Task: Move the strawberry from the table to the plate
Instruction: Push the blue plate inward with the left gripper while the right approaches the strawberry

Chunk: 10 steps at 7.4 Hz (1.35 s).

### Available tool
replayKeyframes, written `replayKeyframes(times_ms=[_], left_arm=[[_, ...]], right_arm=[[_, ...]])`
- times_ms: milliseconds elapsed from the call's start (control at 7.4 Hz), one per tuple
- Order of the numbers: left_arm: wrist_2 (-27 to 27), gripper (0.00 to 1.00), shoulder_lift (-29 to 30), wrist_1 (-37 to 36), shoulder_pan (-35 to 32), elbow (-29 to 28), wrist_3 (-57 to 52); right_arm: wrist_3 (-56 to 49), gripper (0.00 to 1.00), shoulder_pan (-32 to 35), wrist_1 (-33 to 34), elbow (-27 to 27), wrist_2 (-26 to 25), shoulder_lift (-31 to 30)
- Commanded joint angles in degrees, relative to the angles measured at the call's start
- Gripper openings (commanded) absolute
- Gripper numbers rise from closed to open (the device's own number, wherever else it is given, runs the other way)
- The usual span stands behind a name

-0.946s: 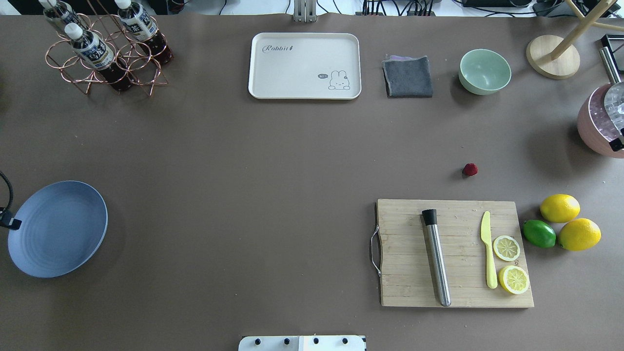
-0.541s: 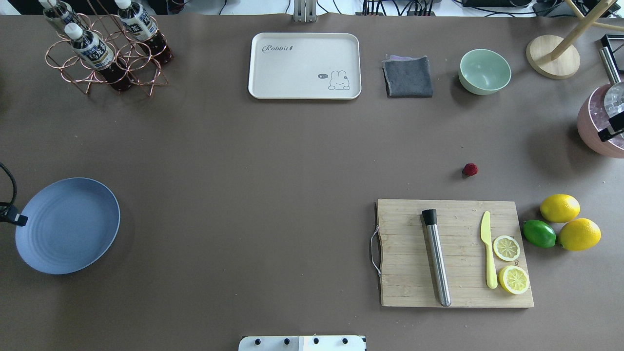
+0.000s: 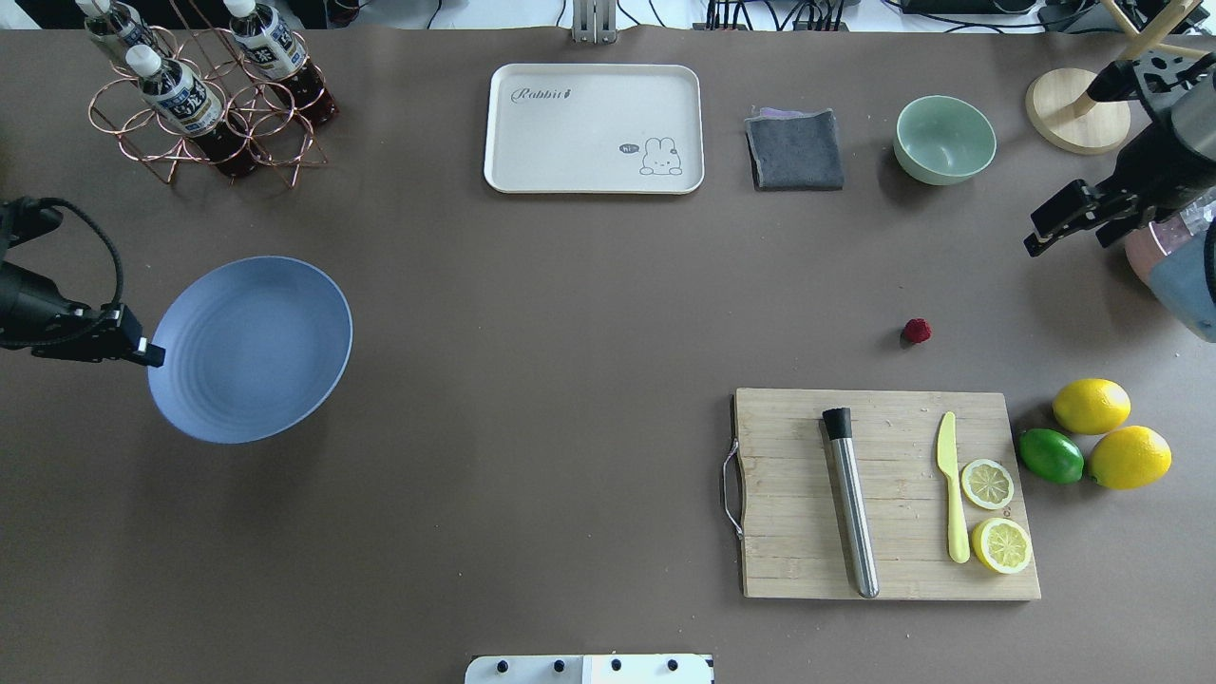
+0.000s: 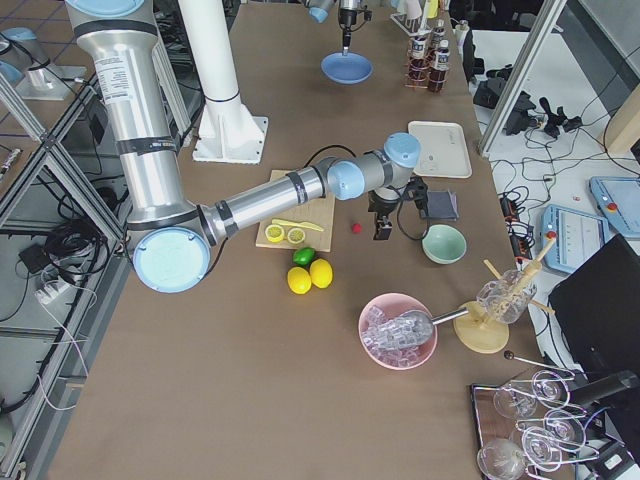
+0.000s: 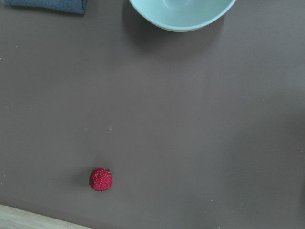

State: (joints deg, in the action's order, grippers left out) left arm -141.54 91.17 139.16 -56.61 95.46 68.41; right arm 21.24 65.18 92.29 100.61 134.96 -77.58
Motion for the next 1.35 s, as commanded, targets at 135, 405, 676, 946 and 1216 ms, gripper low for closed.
replayKeyframes(times_ms=[135,405,676,946,1216], left_arm=[[5.36,0.00,9.71,-0.38,7.45,0.08,13.57],[12.93,0.00,20.23,-12.01,13.01,0.52,17.63],[15.58,0.00,20.36,-12.59,14.77,1.31,17.90],[18.14,0.00,20.45,-12.68,17.67,0.96,17.90],[19.27,0.00,20.45,-12.68,17.77,0.96,17.90]], right_arm=[[10.02,0.94,-10.30,-2.35,-1.98,-9.24,4.97],[18.35,0.90,-13.22,-24.59,-14.77,-9.54,5.06],[19.02,0.89,-15.17,-26.46,-15.80,-10.59,4.10],[19.10,0.89,-15.09,-26.37,-14.67,-9.99,3.31],[19.19,0.88,-15.08,-25.58,-12.64,-9.98,2.25]])
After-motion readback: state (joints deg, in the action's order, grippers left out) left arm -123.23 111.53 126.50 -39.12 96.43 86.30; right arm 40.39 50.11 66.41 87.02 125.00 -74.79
